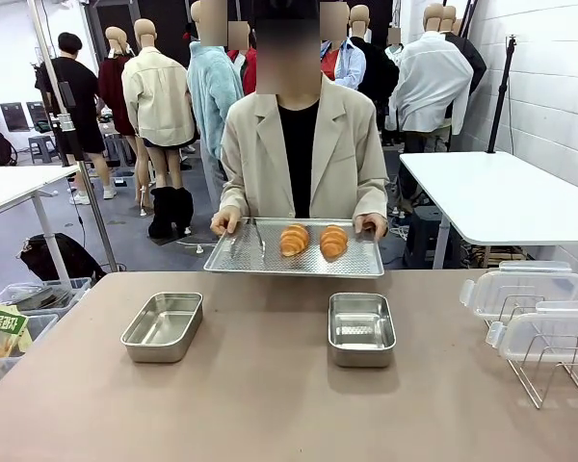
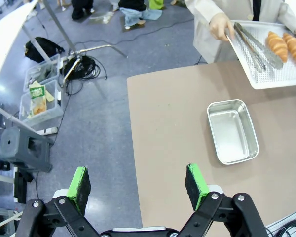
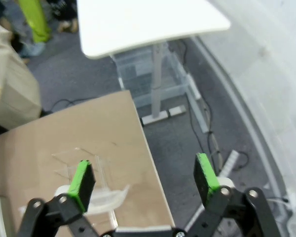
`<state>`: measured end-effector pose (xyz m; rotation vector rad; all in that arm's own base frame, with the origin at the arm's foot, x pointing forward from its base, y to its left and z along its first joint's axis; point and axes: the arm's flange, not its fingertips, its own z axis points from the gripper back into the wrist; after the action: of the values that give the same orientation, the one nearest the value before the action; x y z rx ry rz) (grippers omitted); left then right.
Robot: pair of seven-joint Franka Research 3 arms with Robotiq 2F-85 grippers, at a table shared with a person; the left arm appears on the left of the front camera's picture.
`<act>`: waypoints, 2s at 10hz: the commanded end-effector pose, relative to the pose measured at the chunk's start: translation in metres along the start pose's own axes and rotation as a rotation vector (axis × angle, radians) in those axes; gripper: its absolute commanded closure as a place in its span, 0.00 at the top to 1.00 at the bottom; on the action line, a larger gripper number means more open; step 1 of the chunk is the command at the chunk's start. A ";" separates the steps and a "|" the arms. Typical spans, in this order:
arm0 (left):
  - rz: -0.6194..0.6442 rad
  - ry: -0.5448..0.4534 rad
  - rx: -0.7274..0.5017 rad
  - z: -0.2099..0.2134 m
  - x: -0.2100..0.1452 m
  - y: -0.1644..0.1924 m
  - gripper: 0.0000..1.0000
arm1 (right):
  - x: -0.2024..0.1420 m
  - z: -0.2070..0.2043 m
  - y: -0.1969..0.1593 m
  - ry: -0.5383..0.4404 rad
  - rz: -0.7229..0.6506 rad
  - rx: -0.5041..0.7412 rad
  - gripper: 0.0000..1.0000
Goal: Place the bread in airtight containers.
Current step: Lift both Airtight Container.
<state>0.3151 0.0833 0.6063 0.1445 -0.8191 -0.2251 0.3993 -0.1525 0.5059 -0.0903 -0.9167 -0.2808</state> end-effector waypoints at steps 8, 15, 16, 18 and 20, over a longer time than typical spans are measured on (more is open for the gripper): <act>0.303 0.237 -0.104 -0.086 0.030 -0.103 1.00 | 0.060 0.028 0.259 0.577 0.195 0.203 1.00; 0.250 0.247 -0.099 -0.077 0.030 -0.102 1.00 | 0.003 0.002 0.314 0.629 0.305 0.194 1.00; 0.293 0.283 -0.081 -0.101 0.024 -0.106 1.00 | -0.016 -0.008 0.334 0.657 0.412 0.182 1.00; 0.320 0.335 -0.070 -0.133 0.013 -0.116 1.00 | -0.053 -0.026 0.359 0.655 0.422 0.191 1.00; 0.353 0.381 -0.090 -0.171 0.008 -0.125 1.00 | -0.092 -0.054 0.372 0.687 0.373 0.161 1.00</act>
<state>0.4146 -0.0249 0.4744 -0.0279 -0.4453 0.0543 0.4865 0.2130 0.4297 -0.0003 -0.2025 0.1811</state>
